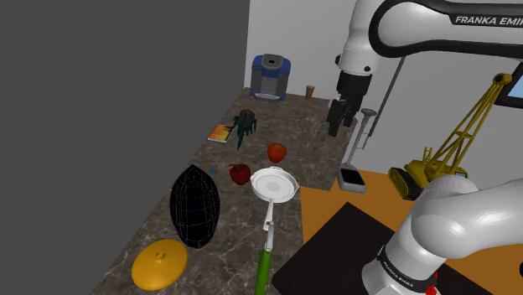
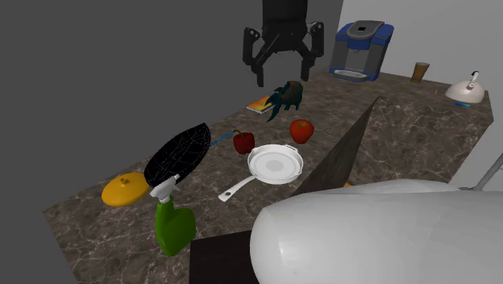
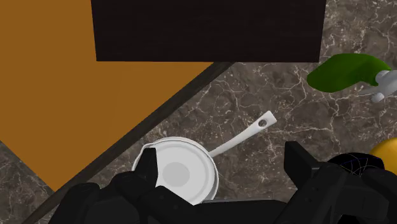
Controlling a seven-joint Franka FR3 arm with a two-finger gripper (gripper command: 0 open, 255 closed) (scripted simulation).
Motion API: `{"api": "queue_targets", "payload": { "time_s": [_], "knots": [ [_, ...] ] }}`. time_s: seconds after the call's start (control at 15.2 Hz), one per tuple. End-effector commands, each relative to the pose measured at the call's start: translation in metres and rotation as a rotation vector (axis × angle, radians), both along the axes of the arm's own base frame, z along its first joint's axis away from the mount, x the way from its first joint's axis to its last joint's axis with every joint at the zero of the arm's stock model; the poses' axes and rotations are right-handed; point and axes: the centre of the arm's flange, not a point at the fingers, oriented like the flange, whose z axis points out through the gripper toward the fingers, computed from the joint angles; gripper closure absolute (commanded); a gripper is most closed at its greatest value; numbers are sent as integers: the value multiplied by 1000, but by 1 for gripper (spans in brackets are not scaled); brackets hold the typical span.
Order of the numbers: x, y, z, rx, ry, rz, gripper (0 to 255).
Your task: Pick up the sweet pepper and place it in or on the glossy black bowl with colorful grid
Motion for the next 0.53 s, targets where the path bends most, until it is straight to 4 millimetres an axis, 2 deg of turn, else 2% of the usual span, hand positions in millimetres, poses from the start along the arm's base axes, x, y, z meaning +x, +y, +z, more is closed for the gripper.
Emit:
{"api": "queue_targets", "payload": {
  "time_s": [0.0,0.46],
  "knots": [
    [0,0,0,0,0,0,0],
    [76,7,-54,-26,10,53,0]
  ]
}}
